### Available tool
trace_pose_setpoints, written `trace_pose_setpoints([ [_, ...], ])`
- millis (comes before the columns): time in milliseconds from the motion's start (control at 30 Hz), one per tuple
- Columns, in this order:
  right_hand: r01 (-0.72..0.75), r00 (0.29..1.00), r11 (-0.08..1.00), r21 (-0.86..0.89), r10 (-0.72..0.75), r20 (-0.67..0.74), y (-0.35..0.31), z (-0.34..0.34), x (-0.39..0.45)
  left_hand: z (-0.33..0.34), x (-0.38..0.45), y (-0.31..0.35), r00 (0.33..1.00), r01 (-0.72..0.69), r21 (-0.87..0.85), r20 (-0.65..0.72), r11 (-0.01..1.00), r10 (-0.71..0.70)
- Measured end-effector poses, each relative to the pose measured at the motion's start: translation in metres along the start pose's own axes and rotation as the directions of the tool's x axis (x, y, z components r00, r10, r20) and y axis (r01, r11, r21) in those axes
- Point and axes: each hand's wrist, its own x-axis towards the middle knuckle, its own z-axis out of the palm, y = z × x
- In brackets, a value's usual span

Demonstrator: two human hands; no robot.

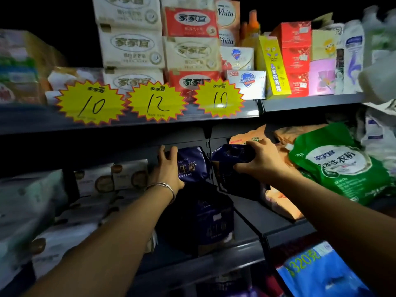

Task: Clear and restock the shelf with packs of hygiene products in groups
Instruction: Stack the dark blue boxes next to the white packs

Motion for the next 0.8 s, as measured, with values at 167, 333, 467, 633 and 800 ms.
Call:
trace_pose_setpoints([
  [167,0.015,0.999,0.998,0.063,-0.013,-0.030,0.009,0.024,0.034,0.020,0.027,-0.012,0.997,-0.055,-0.419,0.028,0.906,0.074],
  [333,0.020,1.000,0.997,0.074,-0.020,0.004,0.015,0.045,0.055,0.028,0.055,-0.017,0.985,0.106,-0.822,0.010,0.559,-0.172],
  [467,0.047,0.998,0.995,0.093,-0.050,0.030,0.018,0.064,0.056,0.040,0.067,-0.031,0.901,0.176,-0.934,0.025,0.311,-0.434],
  [633,0.110,0.993,0.981,0.161,-0.114,0.014,0.021,0.071,0.055,0.048,0.069,-0.041,0.858,0.306,-0.951,0.259,0.038,-0.444],
  [800,0.175,0.984,0.977,0.124,-0.179,0.021,0.028,0.069,0.055,0.049,0.067,-0.047,0.884,0.421,-0.905,0.426,-0.067,-0.195],
])
